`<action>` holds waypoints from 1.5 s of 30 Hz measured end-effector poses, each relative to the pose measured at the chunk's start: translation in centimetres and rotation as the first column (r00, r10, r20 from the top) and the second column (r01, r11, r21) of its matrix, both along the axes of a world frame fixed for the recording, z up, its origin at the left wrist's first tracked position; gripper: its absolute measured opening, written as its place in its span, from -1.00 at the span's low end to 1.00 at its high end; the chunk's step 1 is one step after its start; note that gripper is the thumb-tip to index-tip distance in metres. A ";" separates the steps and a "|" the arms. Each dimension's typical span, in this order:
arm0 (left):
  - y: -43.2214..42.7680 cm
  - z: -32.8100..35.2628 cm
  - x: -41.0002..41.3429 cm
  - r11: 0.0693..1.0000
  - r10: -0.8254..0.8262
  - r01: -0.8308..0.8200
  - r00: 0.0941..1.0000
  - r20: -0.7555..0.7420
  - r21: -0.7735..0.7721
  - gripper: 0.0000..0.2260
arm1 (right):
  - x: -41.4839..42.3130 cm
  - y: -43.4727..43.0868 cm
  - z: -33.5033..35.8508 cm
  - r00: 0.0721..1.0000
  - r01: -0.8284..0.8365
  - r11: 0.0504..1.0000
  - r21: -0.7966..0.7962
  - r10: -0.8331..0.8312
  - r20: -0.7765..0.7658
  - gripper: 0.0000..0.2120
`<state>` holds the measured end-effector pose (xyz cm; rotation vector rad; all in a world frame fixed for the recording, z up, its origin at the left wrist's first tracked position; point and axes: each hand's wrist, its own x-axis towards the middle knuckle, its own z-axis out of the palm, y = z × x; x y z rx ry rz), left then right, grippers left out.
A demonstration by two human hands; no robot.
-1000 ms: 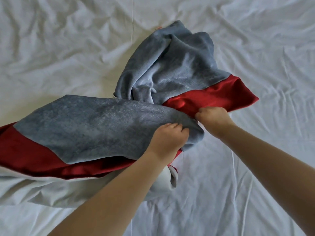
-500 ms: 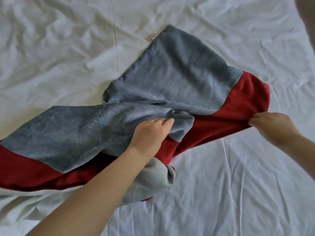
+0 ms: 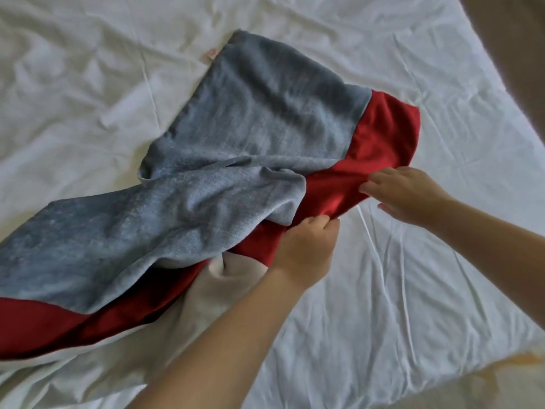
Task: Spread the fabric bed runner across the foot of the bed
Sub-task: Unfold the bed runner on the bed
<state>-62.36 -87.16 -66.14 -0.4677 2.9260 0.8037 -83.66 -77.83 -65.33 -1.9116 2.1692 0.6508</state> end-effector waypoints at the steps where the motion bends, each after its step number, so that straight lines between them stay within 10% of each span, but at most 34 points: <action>1: 0.4 -0.6 -0.3 0.999 0.053 -0.053 0.996 0.071 0.000 -0.66 | 0.0 0.0 -0.6 1.000 -0.012 1.000 -0.016 0.012 -0.002 -0.71; 8: 0.7 -3.3 -2.7 0.923 0.286 -0.230 0.946 0.152 -0.308 -0.83 | -2.2 -0.2 -3.2 0.997 0.051 0.988 -0.144 -0.042 0.070 -0.82; 17: 3.4 -4.1 -4.6 0.869 0.481 -0.447 0.865 0.145 -0.212 -0.89 | -5.6 1.6 -3.7 0.953 -0.152 0.926 -0.347 0.230 0.196 -0.89; 33: 10.4 -2.7 -10.1 0.930 0.343 -0.334 0.939 0.028 -0.153 -0.65 | -11.4 8.9 -2.4 0.982 -0.044 0.951 -0.307 0.097 0.160 -0.77; 39: 10.2 -2.3 -9.3 0.964 0.265 -0.259 0.951 0.161 -0.060 -0.91 | -10.0 9.6 -2.9 0.992 0.123 0.989 -0.079 -0.120 0.046 -0.76; 45: 4.4 1.3 -5.3 0.917 0.360 -0.387 0.908 -0.215 -0.097 -0.85 | -5.2 6.2 -1.2 0.944 0.278 0.945 -0.172 -0.237 0.228 -0.71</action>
